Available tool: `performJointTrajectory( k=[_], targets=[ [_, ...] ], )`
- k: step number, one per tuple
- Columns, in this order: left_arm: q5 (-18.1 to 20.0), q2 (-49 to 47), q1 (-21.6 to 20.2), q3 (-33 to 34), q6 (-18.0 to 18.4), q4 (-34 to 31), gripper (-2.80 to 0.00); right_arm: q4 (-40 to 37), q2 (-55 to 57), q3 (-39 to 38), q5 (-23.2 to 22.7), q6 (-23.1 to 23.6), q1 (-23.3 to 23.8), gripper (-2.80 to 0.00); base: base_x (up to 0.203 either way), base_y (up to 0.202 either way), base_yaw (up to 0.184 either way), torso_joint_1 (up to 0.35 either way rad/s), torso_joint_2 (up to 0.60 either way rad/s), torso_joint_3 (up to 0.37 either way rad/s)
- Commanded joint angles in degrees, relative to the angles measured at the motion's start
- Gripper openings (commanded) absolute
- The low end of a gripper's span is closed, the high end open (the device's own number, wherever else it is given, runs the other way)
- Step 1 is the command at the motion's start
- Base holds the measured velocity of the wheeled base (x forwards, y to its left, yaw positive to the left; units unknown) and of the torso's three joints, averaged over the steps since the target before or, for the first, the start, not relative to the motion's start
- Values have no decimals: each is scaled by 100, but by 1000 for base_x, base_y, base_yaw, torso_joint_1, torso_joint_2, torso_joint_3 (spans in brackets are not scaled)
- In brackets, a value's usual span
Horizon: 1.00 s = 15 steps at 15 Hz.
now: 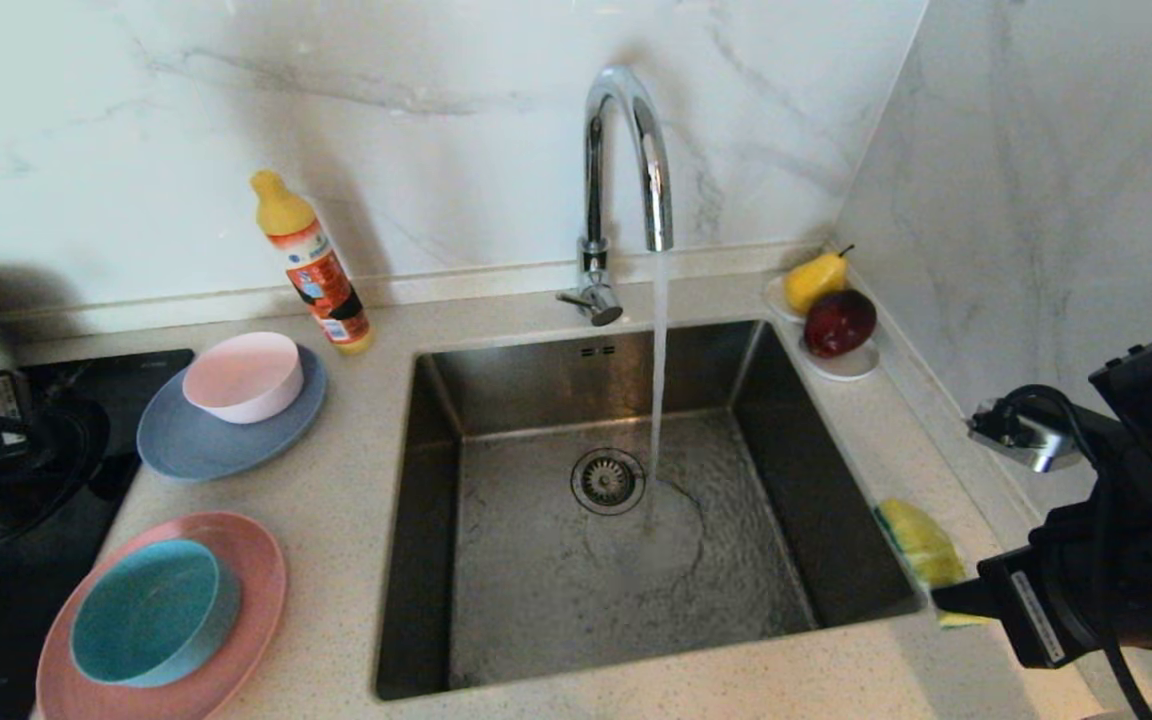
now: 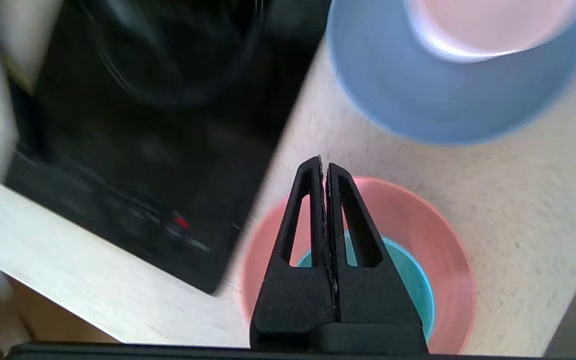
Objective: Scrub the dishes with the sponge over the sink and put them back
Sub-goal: Pick up a bowl and the sponge
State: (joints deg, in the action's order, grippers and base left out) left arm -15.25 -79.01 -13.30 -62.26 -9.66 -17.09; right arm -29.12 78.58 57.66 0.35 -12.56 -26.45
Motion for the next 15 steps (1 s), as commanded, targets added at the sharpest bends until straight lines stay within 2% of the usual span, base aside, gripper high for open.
performJointTrajectory(
  k=[1, 2, 4, 5, 6, 7, 8, 12, 15],
  targets=[
    [978, -1116, -730, -435, -411, -317, -280, -3, 107, -9, 0, -10, -9, -280, 0, 0, 0, 0, 0, 0],
    [1212, -1316, -926, -530, -556, -382, -280, 3, 124, -18, 0, -10, -9, -280, 0, 0, 0, 0, 0, 0],
    [1401, -1639, -1113, -675, -755, -409, -280, 65, 198, -25, 0, -10, -9, -280, 0, 0, 0, 0, 0, 0],
    [1545, -1746, -1149, -722, -838, -410, -38, 126, 211, -36, 0, -10, -9, -280, 0, 0, 0, 0, 0, 0],
    [1652, -1774, -1162, -756, -919, -415, 0, 143, 228, -44, 0, -18, -9, -280, 0, 0, 0, 0, 0, 0],
    [2059, -1807, -1171, -824, -1134, -426, 0, 153, 228, -44, 0, -19, -18, -280, 0, 0, 0, 0, 0, 0],
    [2282, -1857, -1168, -870, -1290, -429, 0, 144, 228, -41, 0, -19, -35, -280, 0, 0, 0, 0, 0, 0],
    [2333, -2076, -1167, -922, -1509, -370, 0, 148, 225, -44, 0, -19, -44, -280, 0, 0, 0, 0, 0, 0],
    [2344, -2244, -1167, -950, -1512, -366, 0, 153, 228, -62, -6, -27, -44, -280, 0, 0, 0, 0, 0, 0]
  ],
)
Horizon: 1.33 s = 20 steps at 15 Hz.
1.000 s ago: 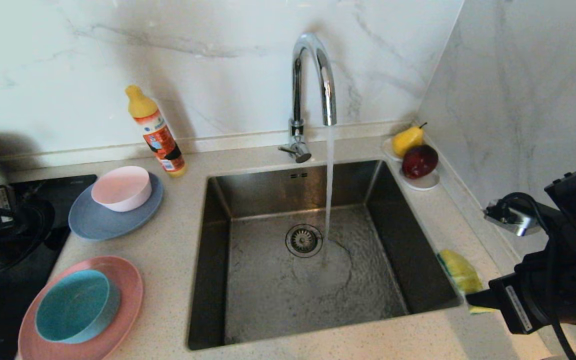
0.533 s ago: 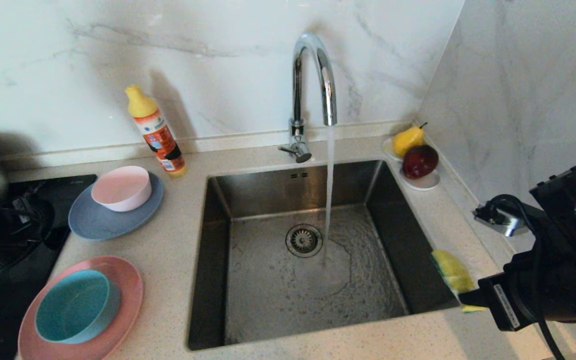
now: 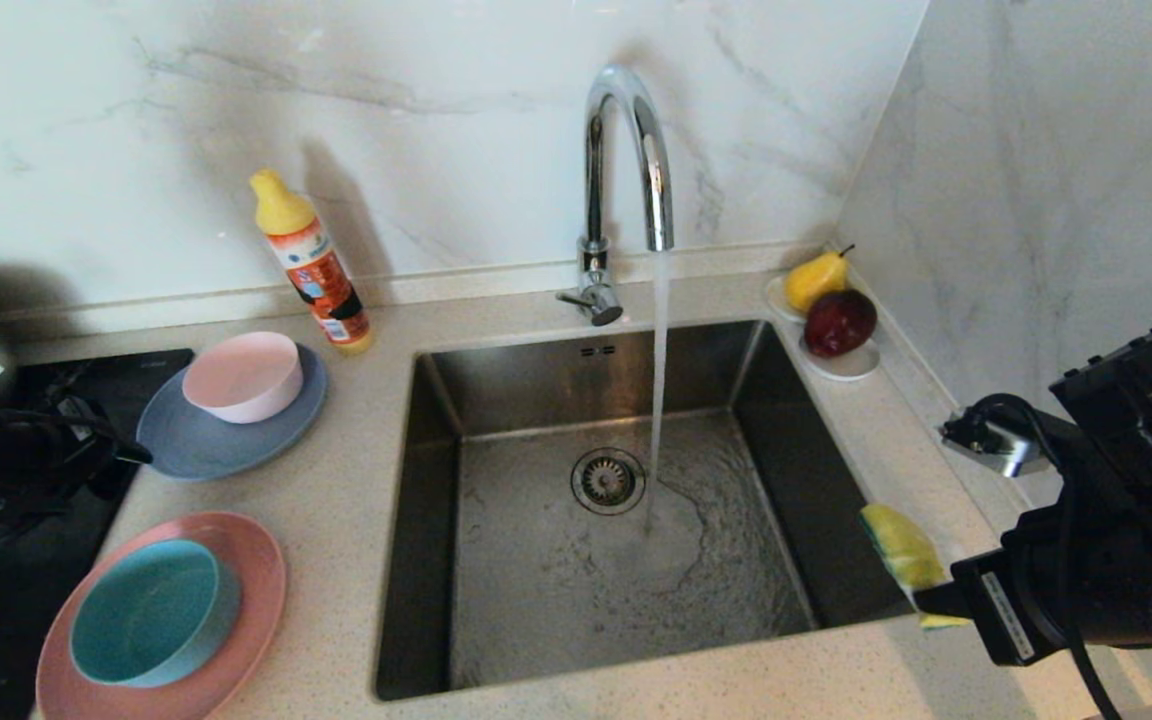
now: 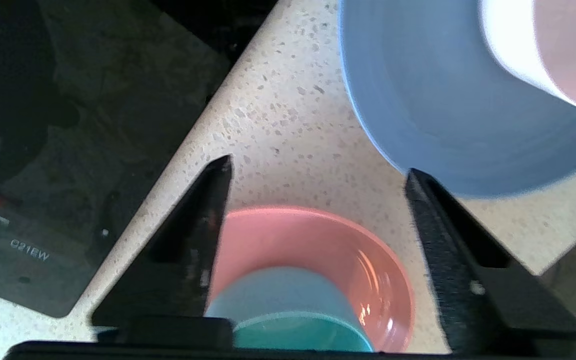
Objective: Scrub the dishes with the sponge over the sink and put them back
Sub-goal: Pick up a bowl and the sponge
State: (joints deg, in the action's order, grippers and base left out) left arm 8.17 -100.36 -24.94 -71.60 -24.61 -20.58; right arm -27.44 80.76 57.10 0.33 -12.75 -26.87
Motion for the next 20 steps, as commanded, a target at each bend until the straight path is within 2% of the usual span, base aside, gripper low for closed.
performJointTrajectory(
  k=[1, 4, 14, 18, 20],
  targets=[
    [51, -125, -2, -9, -43, -16, 0, -16, 10, -6, 2, -8, -3, -280, 0, 0, 0, 0, 0, 0],
    [238, -125, 16, 58, -134, -16, 0, -7, 1, -7, -4, -8, -3, -280, 0, 0, 0, 0, 0, 0],
    [241, -485, 42, -73, -246, 282, 0, -16, 10, 97, 2, 18, -11, -280, 0, 0, 0, 0, 0, 0],
    [704, -355, 37, -278, -436, 241, 0, -16, 37, 73, 2, 10, -11, -280, 0, 0, 0, 0, 0, 0],
    [742, -303, 33, -386, -480, 209, 0, -9, 71, 87, 2, 10, -11, -280, 0, 0, 0, 0, 0, 0]
  ],
)
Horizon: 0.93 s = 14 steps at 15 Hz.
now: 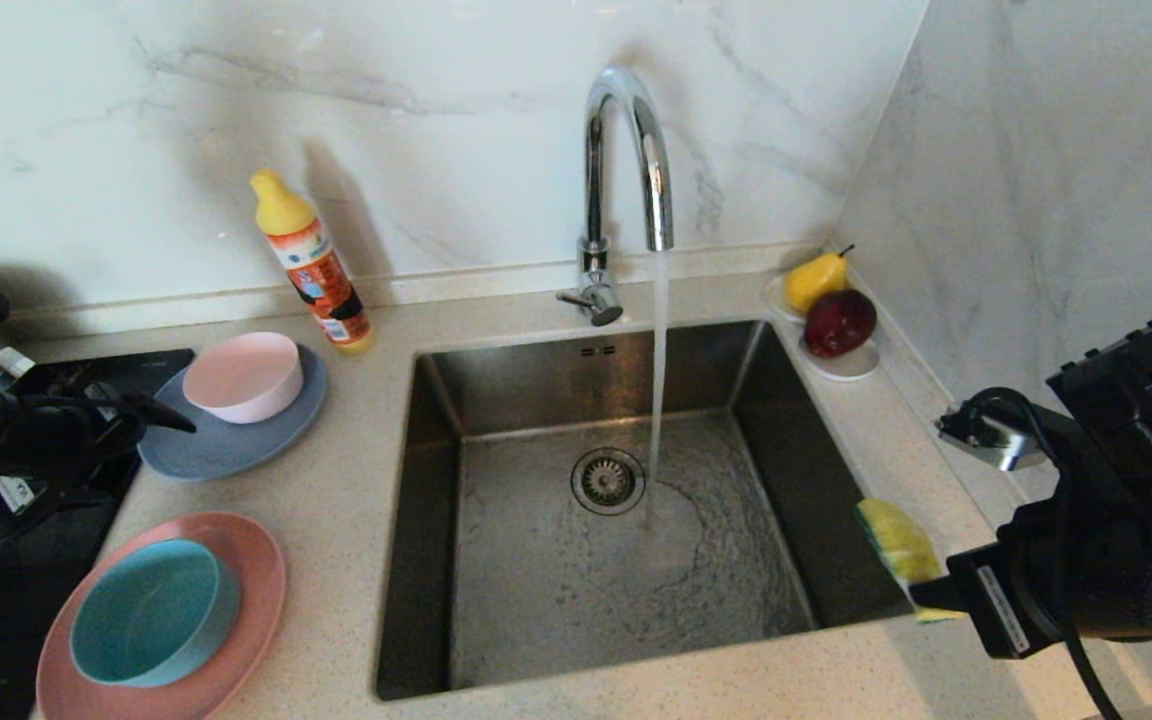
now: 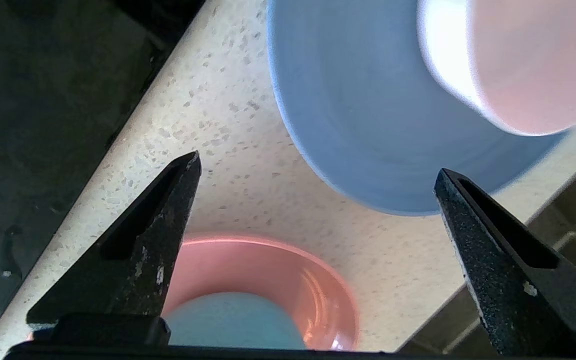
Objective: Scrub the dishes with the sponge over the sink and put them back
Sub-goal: Pick up a bowl and the sponge
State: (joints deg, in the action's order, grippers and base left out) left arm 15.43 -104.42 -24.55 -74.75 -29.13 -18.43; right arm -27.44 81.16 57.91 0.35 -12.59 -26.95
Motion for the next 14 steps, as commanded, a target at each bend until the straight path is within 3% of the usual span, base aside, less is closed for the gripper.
performJointTrajectory(
  k=[1, 9, 14],
  targets=[
    [20, 85, -6, -232, -37, -10, 0, -7, 31, 1, 0, -15, -3, -280, 0, 0, 0, 0, 0, 0],
    [-11, -683, 257, -1119, -119, 15, 0, 238, 328, -17, 0, -6, 15, -280, 0, 0, 0, 0, 0, 0],
    [-47, -1075, 386, -1301, -93, 67, 0, 248, 376, -1, 0, -15, 35, -280, 0, 0, 0, 0, 0, 0]
  ],
)
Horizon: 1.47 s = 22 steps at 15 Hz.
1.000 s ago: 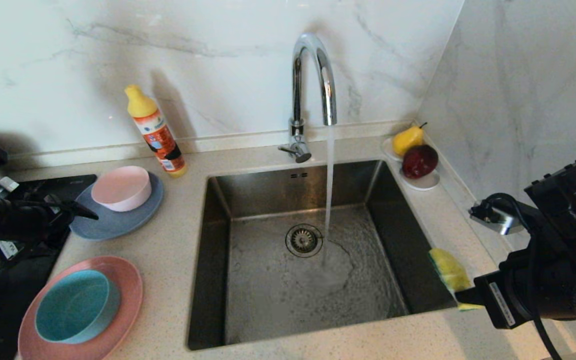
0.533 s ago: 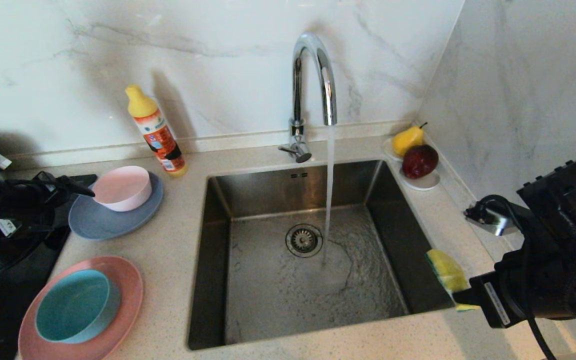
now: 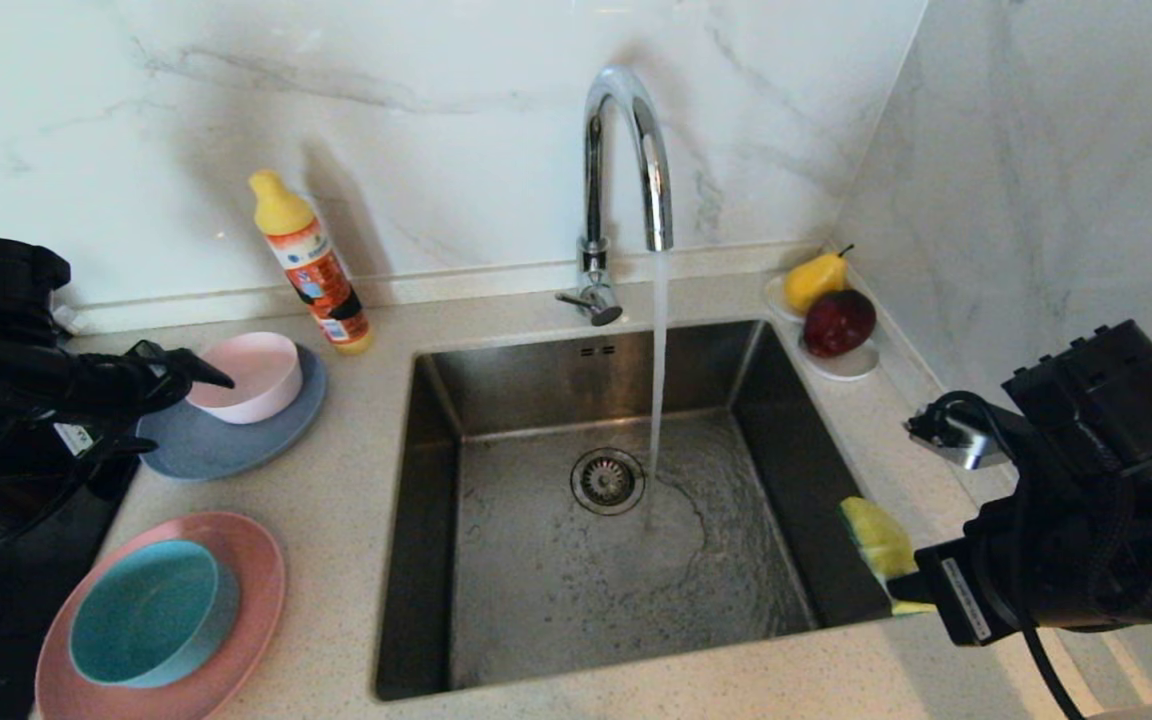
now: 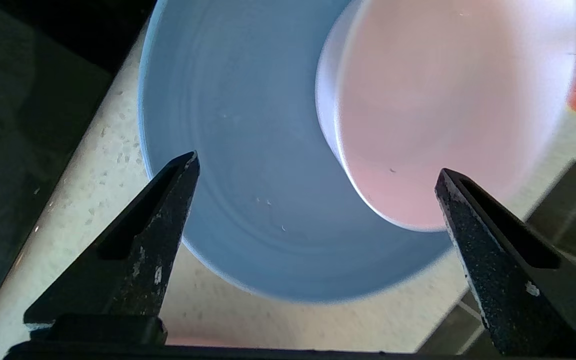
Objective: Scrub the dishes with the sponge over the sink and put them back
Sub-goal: Pick up a bowl and the sponge
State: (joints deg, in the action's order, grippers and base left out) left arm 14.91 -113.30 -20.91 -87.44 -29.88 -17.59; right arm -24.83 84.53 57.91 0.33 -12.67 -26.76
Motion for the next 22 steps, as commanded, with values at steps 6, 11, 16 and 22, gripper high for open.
performJointTrajectory(
  k=[6, 11, 16, 22],
  targets=[
    [-241, -298, 35, -133, 33, -26, 0, -22, 11, -34, -77, -8, 39, -280, 0, 0, 0, 0, 0, 0],
    [-500, -289, 35, -221, 160, -114, 0, -22, 20, -34, -77, -25, 39, -280, 0, 0, 0, 0, 0, 0],
    [-612, -263, 26, -195, 334, -245, 0, -14, 11, -51, -86, -34, 48, -280, 0, 0, 0, 0, 0, 0],
    [-620, -324, 27, -151, 334, -210, -280, -22, 20, -42, -94, -34, 48, -280, 0, 0, 0, 0, 0, 0]
  ],
)
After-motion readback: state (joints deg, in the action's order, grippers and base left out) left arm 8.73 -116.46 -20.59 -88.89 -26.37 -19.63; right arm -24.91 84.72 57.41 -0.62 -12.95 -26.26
